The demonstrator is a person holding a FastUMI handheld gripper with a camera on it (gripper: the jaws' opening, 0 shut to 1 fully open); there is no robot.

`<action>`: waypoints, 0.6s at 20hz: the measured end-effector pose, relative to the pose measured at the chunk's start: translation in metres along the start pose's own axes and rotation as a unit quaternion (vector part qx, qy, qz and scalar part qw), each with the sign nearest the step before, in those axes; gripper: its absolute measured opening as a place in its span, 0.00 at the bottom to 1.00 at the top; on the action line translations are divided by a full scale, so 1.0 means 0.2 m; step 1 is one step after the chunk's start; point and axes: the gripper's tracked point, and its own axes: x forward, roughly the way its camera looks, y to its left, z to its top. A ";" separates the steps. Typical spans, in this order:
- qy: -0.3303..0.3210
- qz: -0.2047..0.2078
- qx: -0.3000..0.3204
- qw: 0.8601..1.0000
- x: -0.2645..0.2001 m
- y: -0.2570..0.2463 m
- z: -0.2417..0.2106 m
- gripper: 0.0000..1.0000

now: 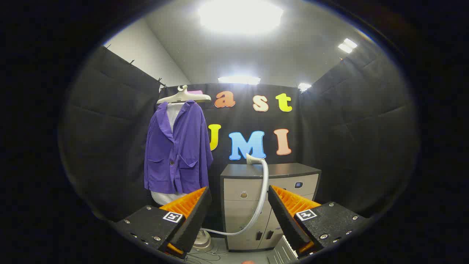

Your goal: Iron the clothes twice with a garment steamer, once on the left side and once on the right side.

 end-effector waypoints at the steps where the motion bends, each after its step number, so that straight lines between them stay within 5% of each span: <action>1: 0.000 0.001 0.003 1.000 0.00 0.01 0.00 0.96; 12: 0.002 0.008 0.014 1.000 0.02 0.07 0.01 0.96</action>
